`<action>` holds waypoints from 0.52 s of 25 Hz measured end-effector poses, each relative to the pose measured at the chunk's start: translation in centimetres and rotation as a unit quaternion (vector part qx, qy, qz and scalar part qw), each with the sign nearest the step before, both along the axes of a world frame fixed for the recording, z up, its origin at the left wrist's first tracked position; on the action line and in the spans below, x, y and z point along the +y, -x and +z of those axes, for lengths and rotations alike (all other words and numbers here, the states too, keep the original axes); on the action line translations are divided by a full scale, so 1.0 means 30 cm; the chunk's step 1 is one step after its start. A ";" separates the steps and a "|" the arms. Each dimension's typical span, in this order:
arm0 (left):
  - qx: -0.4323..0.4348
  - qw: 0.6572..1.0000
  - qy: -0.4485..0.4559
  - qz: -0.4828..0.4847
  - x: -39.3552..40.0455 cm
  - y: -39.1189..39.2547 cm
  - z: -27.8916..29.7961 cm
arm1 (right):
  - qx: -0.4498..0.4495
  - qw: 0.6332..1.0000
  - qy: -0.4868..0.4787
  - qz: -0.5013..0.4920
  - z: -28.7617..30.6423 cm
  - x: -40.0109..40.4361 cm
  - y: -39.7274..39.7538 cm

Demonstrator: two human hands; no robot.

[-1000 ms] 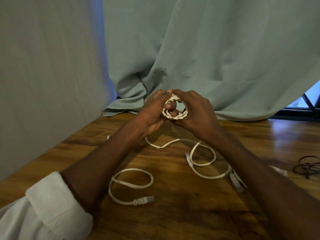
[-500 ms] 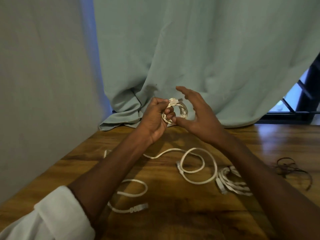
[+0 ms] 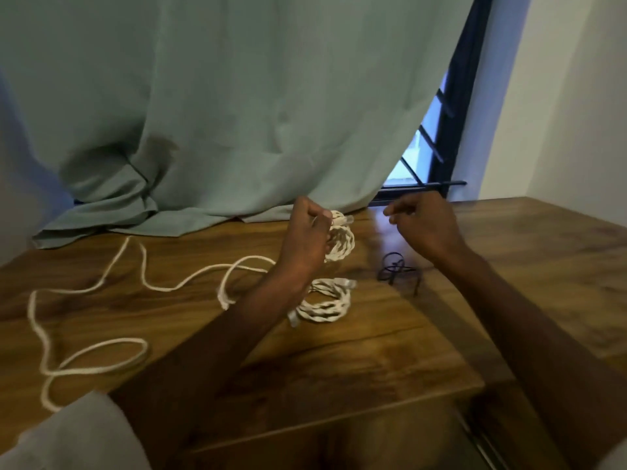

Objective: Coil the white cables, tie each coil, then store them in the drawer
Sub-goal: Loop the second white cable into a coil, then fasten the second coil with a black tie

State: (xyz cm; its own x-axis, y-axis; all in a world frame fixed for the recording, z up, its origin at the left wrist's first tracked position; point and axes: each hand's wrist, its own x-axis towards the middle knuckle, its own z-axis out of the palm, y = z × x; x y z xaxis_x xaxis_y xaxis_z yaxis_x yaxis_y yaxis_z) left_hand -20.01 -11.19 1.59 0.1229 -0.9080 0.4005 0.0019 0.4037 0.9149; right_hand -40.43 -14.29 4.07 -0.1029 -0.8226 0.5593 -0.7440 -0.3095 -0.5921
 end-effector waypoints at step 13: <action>0.083 0.995 -0.035 -0.033 0.004 -0.016 -0.013 | 0.101 0.974 -0.202 0.029 -0.004 0.042 0.134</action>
